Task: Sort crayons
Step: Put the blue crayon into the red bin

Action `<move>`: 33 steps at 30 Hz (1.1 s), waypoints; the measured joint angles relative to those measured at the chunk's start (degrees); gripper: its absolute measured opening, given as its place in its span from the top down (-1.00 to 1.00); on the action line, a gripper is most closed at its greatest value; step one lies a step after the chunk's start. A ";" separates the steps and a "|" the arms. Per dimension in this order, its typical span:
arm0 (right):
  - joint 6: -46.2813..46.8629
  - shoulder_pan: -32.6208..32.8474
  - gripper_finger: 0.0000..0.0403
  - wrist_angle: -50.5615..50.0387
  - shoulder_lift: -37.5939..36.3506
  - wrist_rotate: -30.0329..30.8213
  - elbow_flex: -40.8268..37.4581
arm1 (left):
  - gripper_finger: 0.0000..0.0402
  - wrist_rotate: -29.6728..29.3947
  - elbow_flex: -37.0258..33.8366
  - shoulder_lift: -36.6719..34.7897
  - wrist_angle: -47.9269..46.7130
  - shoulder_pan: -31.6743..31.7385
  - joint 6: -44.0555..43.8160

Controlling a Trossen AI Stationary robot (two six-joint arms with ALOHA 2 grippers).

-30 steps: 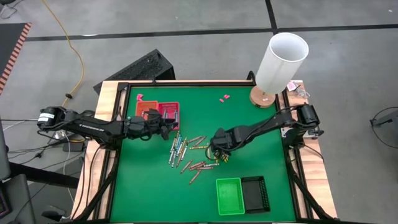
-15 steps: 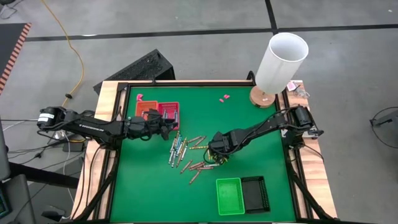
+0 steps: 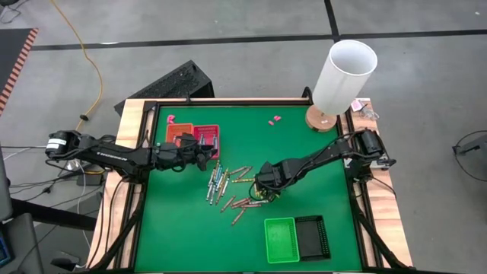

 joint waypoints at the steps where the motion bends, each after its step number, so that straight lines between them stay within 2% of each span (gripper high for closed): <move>1: -0.06 0.19 0.97 -0.05 -0.17 0.77 -0.04 | 0.16 0.00 0.00 0.00 0.00 0.00 0.00; 11: -0.90 0.81 0.99 -0.42 -4.34 8.95 -0.30 | 0.16 -0.04 0.00 0.00 0.02 0.02 0.00; 16: -3.70 0.90 0.99 2.75 -7.55 13.63 -0.30 | 0.16 0.11 0.00 0.00 0.08 0.02 0.89; 21: -10.33 0.80 0.99 11.69 -12.01 17.05 -0.28 | 0.16 3.87 0.00 0.00 2.27 0.02 5.16; 30: -27.56 -0.65 1.00 34.02 -17.50 17.04 -0.19 | 0.16 16.70 -0.02 0.00 16.48 -3.61 22.89; 33: -32.66 -0.61 1.00 42.11 -17.90 14.83 -0.17 | 0.16 18.51 -0.02 0.00 19.66 -5.53 27.02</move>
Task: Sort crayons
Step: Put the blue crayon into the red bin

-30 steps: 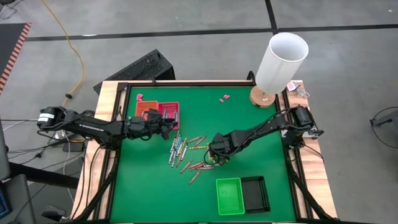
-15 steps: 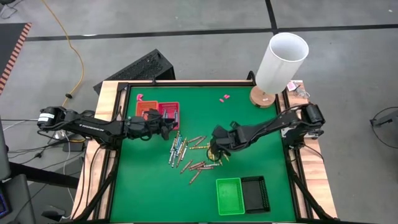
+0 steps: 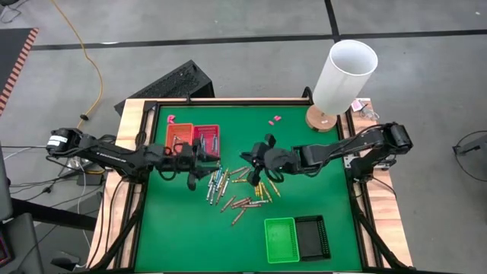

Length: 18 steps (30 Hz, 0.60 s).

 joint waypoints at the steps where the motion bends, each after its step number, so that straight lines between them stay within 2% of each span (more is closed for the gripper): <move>1: -1.12 -0.02 1.00 2.39 0.00 -1.52 0.00 | 0.16 -0.03 0.00 0.00 0.53 -0.54 0.91; 7: -5.32 -0.46 1.00 14.42 1.34 -10.63 0.02 | 0.16 -0.57 0.00 0.00 2.62 -1.62 2.77; 18: -8.60 -1.18 1.00 21.48 1.29 -13.29 0.04 | 0.16 -0.45 0.00 0.00 4.33 -1.72 2.67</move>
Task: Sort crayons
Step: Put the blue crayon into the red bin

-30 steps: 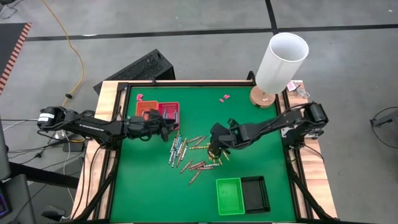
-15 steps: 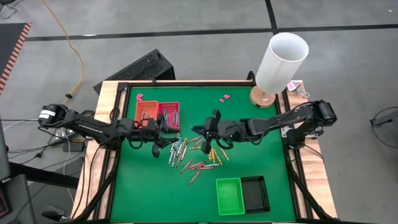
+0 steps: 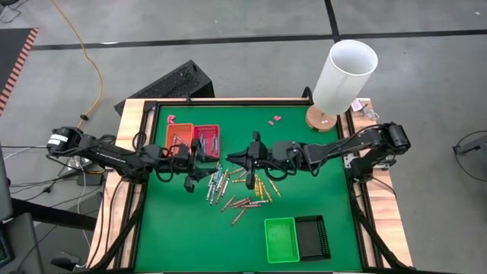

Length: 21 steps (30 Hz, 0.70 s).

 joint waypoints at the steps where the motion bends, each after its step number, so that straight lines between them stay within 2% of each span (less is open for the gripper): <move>1: -0.02 -0.04 1.00 -0.14 0.02 -0.70 0.00 | 0.16 0.01 0.00 0.00 0.64 -0.15 0.00; 21: -0.87 -1.11 1.00 5.02 0.15 -6.98 0.00 | 0.16 -0.10 0.00 0.00 3.52 -0.76 0.94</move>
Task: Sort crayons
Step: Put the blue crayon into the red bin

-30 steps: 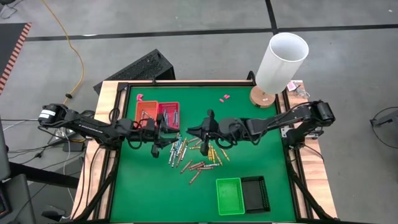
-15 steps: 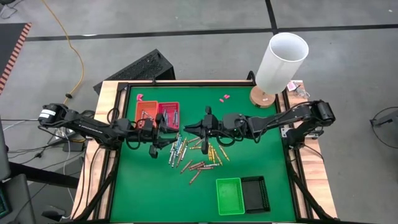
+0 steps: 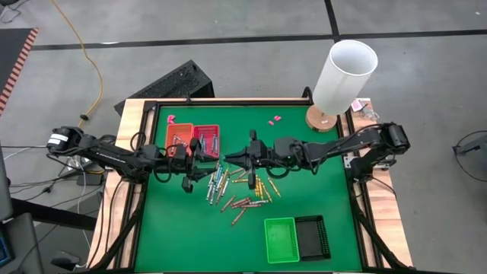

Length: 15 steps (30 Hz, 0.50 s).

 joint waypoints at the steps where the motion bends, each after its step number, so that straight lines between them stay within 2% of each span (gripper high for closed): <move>1: 0.01 -0.01 1.00 0.80 0.63 -0.02 0.00 | 0.16 0.00 0.00 0.00 0.16 0.00 -0.16; 11: 0.04 -0.33 1.00 6.18 5.08 -0.63 0.02 | 0.16 1.15 0.00 5.88 5.36 -0.04 -0.52; 15: 0.07 -0.35 1.00 6.38 5.08 -0.67 0.02 | 0.16 -1.12 0.00 8.43 7.02 -0.04 -1.09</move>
